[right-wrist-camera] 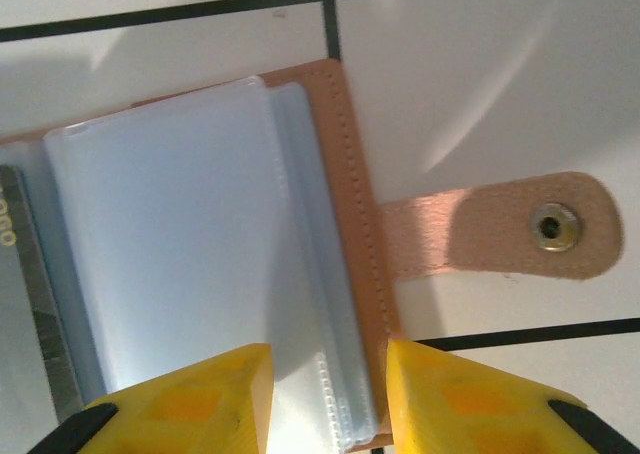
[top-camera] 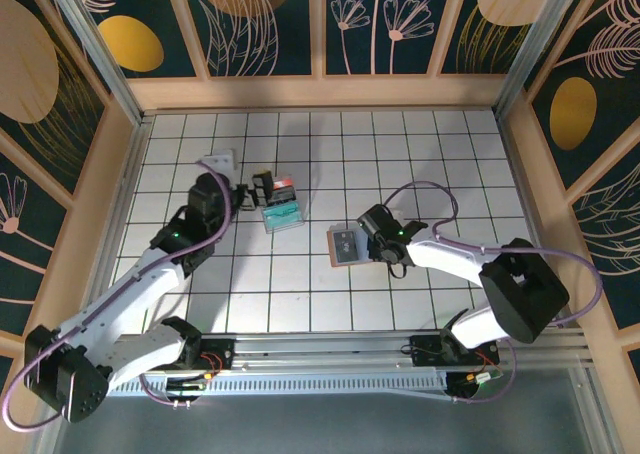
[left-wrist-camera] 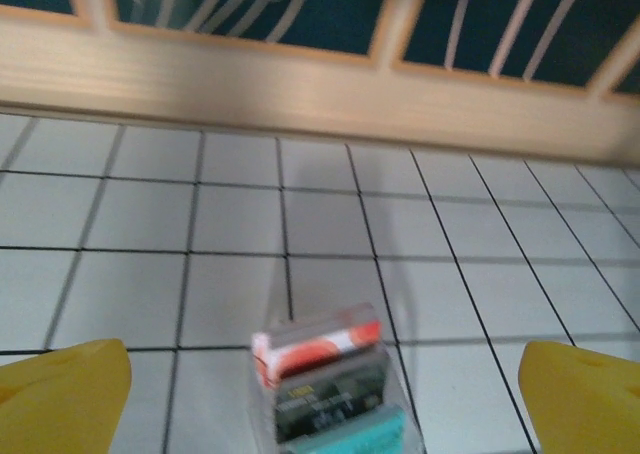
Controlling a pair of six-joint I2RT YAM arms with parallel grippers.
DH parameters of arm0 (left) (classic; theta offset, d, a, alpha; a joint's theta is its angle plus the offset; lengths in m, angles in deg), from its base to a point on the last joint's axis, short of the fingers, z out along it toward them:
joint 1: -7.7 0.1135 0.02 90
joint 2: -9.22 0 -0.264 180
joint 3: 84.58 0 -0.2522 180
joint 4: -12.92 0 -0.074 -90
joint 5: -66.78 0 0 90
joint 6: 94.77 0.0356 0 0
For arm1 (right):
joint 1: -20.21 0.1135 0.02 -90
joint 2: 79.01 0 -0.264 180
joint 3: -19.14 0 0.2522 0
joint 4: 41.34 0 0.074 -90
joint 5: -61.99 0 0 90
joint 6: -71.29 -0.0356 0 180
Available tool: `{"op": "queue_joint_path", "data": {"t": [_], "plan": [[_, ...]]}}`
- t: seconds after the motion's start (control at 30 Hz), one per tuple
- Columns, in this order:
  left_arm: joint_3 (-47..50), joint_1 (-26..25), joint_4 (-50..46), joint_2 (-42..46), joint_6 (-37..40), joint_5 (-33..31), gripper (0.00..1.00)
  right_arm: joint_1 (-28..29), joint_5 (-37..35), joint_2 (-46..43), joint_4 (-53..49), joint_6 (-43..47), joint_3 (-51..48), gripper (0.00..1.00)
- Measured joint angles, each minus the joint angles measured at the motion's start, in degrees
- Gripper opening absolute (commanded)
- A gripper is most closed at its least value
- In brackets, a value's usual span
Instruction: Take the credit cards out of the card holder
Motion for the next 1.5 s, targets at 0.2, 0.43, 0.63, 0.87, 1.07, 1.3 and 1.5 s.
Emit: {"op": "queue_joint_path", "data": {"t": [0.2, 0.43, 0.63, 0.87, 1.07, 1.3, 1.5], "plan": [[-0.02, -10.27, 0.02, -7.21, -0.02, -5.11, 0.99, -3.06, 0.44, -2.25, 1.64, 0.24, -1.99, 0.35], [-2.27, -21.24, 0.02, -18.38, -0.59, -9.99, 0.97, -7.52, 3.52, -8.2, 3.15, 0.42, -5.29, 0.34], [-1.55, -24.33, 1.95, -21.29, -4.13, -8.48, 0.96, -12.02, 7.78, -15.87, 3.87, 1.18, -6.4, 0.32], [0.11, -25.55, 6.25, -25.38, -7.17, -6.54, 0.94, -14.47, 15.32, -22.12, 6.08, 1.4, -7.02, 0.32], [0.46, -26.58, 8.7, -28.98, -8.72, -6.14, 0.94, -14.47, 24.9, -21.16, 12.2, 0.33, -7.89, 0.31], [0.46, -26.58, 9.31, -33.68, -11.13, -7.32, 0.93, -14.47, 31.41, -15.1, 17.16, -0.5, -8.15, 0.28], [0.66, -26.58, 9.27, -36.06, -13.46, -9.2, 0.93, -13.51, 32.65, -11.91, 18.16, -0.52, -8.15, 0.28]]}}
